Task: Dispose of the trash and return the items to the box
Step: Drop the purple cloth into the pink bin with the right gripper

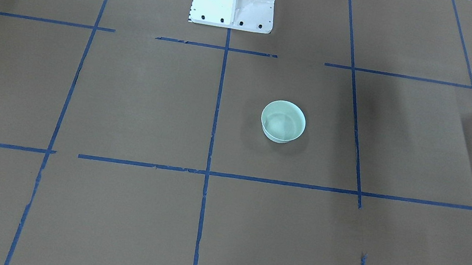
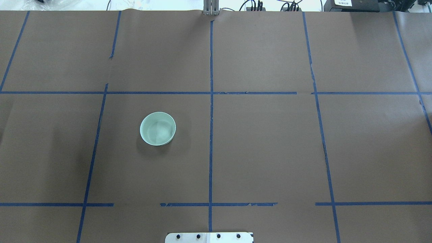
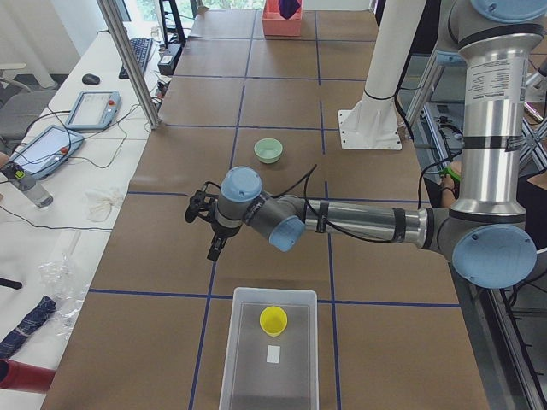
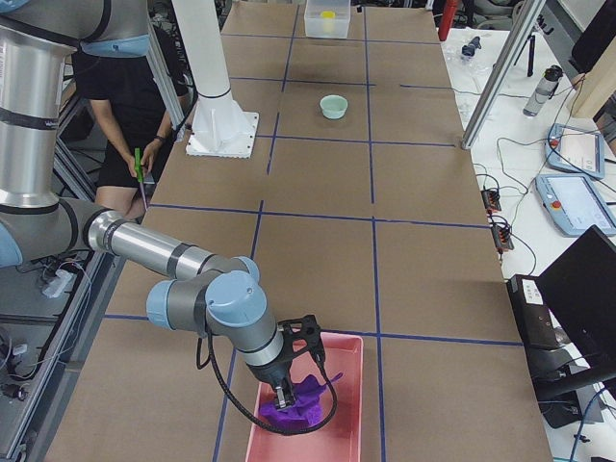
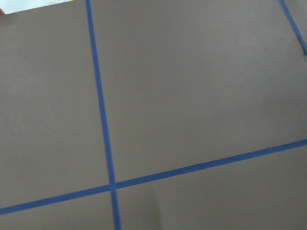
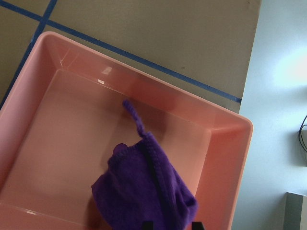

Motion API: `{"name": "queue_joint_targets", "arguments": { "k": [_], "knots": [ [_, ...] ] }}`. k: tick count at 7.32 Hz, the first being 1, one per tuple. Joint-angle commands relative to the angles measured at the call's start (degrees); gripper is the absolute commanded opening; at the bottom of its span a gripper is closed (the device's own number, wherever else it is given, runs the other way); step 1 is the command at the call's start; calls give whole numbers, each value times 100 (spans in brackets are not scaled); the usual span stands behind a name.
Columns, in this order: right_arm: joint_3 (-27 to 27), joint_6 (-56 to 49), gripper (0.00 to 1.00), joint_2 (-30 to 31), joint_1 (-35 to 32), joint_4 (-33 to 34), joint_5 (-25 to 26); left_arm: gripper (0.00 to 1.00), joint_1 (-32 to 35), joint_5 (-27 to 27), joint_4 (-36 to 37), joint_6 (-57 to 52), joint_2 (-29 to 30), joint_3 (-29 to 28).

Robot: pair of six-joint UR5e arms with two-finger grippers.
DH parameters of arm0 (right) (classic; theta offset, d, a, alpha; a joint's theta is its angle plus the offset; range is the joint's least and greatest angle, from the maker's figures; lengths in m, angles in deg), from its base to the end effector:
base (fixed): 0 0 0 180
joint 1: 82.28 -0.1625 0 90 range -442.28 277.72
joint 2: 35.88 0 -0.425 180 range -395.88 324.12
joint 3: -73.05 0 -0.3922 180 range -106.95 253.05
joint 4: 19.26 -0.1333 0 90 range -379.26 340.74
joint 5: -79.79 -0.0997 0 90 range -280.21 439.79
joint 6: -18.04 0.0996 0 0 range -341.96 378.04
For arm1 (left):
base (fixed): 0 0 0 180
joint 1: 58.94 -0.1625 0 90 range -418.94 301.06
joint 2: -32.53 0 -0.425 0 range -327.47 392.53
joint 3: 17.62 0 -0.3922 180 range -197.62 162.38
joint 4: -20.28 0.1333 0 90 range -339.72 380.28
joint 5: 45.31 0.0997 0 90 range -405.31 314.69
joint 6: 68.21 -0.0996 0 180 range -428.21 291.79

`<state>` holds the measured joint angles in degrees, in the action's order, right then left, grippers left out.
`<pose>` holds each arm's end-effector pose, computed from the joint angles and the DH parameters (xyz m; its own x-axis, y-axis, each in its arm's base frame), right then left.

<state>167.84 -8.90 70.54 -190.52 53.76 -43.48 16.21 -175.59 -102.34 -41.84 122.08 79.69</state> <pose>0.1908 -0.3278 0.7228 0.8634 -0.2384 0.4447 0.0892 0.9396 0.3306 0.0644 -0.5119 0.5359 0.6542 0.1998 -0.7295 0.1035 0.9318 0.3480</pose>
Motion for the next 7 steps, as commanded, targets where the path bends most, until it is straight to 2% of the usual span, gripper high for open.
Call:
{"name": "queue_joint_targets", "arguments": {
  "k": [1, 2, 3, 4, 5, 7],
  "knots": [
    [22, 1253, 100, -50, 153, 37, -703, 100, -745, 11, 10, 1137, 186, 382],
    [57, 2026, 100, -103, 451, 63, -1117, 100, -1034, 20, 10, 1673, 186, 611],
    [110, 2730, 100, -251, 819, 55, -1225, 100, -1498, 403, 10, 2357, 204, 831],
    [154, 2868, 100, -314, 1119, 63, -1235, 100, -1929, 738, 10, 2903, 308, 894],
    [163, 3156, 100, -436, 1391, 63, -1279, 100, -2186, 776, 10, 3300, 466, 903],
    [206, 3913, 100, -717, 1945, 72, -1279, 99, -2871, 1274, 36, 4109, 747, 929]
  ]
}}
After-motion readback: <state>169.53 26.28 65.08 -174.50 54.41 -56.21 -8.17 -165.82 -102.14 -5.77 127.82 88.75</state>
